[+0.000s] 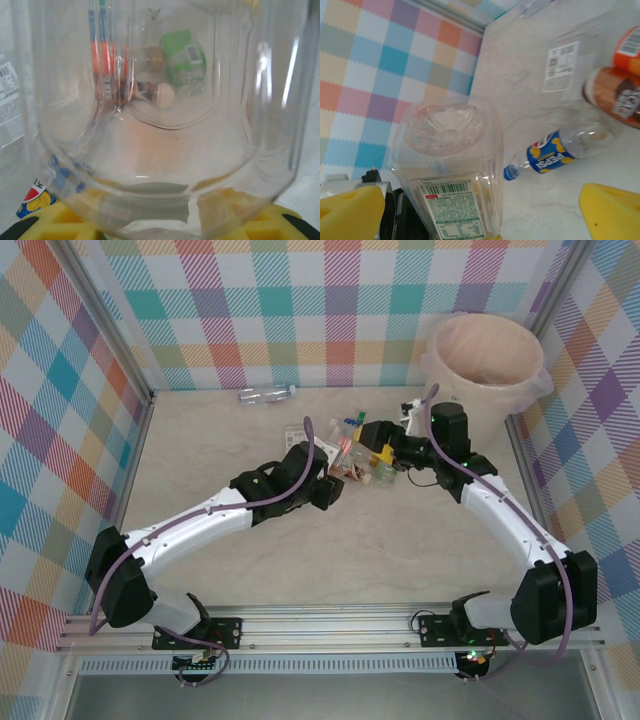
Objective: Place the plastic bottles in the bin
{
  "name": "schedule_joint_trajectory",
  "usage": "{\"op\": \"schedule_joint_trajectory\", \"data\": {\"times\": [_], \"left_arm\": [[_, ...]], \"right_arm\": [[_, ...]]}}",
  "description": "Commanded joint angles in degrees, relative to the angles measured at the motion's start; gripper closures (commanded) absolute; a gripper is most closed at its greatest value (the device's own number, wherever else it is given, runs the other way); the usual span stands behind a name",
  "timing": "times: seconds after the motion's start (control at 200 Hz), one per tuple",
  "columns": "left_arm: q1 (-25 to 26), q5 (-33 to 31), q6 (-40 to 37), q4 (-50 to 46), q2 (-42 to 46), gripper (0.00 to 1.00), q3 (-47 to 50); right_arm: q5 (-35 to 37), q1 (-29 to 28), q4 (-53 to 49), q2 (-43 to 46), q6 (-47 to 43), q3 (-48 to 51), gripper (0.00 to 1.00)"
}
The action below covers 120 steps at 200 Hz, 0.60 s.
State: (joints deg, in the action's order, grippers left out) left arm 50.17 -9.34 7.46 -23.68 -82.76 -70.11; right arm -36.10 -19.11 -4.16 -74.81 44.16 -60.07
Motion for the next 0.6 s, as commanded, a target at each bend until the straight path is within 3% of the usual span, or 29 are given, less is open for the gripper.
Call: {"op": "schedule_joint_trajectory", "data": {"times": [0.0,0.11,0.225,0.345,0.47,0.595], "left_arm": [[-0.1,2.4,-0.7,2.3,1.1,0.80,-2.1],[-0.1,4.4,-0.6,2.8,0.8,0.80,-2.4],[-0.1,6.1,-0.8,3.8,0.8,0.80,-2.2],[-0.1,7.3,-1.0,4.9,1.4,0.79,-1.7],[-0.2,8.3,-1.0,5.6,1.6,0.79,-1.1],[-0.2,8.8,-0.8,5.7,1.4,0.78,-1.0]], "right_arm": [[-2.9,-2.0,9.5,-0.9,1.4,1.0,0.00],[-3.3,-3.4,10.5,-2.3,1.0,0.5,0.00],[2.8,-4.5,8.3,-2.8,1.6,0.2,0.00],[6.0,-4.8,10.8,-3.2,4.7,1.2,0.16],[5.7,-5.1,11.8,-3.9,5.8,0.9,0.22],[6.4,-5.7,11.7,-4.1,5.4,1.3,0.36]]}}
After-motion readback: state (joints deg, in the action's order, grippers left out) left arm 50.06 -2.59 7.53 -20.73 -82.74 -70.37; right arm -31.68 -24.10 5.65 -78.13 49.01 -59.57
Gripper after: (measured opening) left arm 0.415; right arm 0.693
